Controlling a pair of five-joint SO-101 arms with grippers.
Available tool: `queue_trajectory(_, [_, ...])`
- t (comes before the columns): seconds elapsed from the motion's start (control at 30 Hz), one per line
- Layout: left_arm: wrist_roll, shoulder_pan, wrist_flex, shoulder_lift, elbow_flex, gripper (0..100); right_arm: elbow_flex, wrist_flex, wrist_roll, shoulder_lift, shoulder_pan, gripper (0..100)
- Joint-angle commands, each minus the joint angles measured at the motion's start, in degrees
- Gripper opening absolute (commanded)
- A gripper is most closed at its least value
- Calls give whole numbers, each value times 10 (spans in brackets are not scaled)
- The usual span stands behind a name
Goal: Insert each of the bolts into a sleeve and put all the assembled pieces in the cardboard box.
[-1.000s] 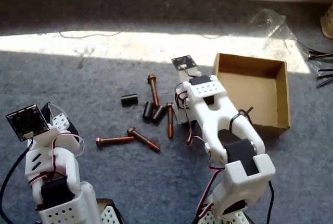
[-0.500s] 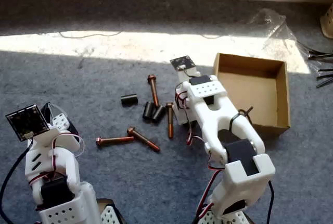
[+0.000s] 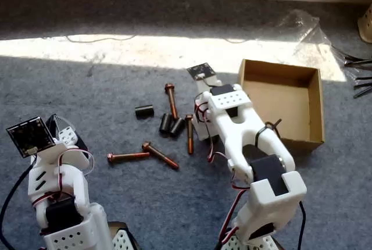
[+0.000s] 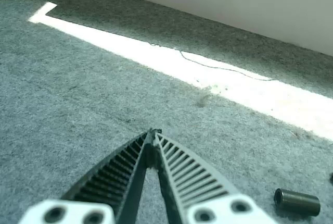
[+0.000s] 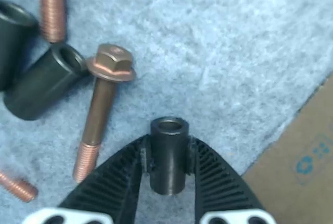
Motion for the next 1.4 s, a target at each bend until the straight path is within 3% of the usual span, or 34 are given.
queue_trajectory(0.0, [2, -2, -12, -7, -4, 14, -22, 7, 9, -5, -7, 81])
queue_trajectory(0.2, [2, -2, -12, -7, -4, 14, -22, 7, 9, -5, -7, 82])
queue_trajectory(0.37, [2, -2, -12, -7, -4, 14, -22, 7, 9, -5, -7, 158])
queue_trajectory(0.83, [2, -2, -12, -7, -4, 14, -21, 6, 9, -5, -7, 159])
queue_trajectory(1.07, [2, -2, -12, -7, -4, 14, -21, 3, 9, -5, -5, 5])
queue_trajectory(1.37, [2, -2, -12, -7, -4, 14, -29, 30, 9, -12, -3, 5])
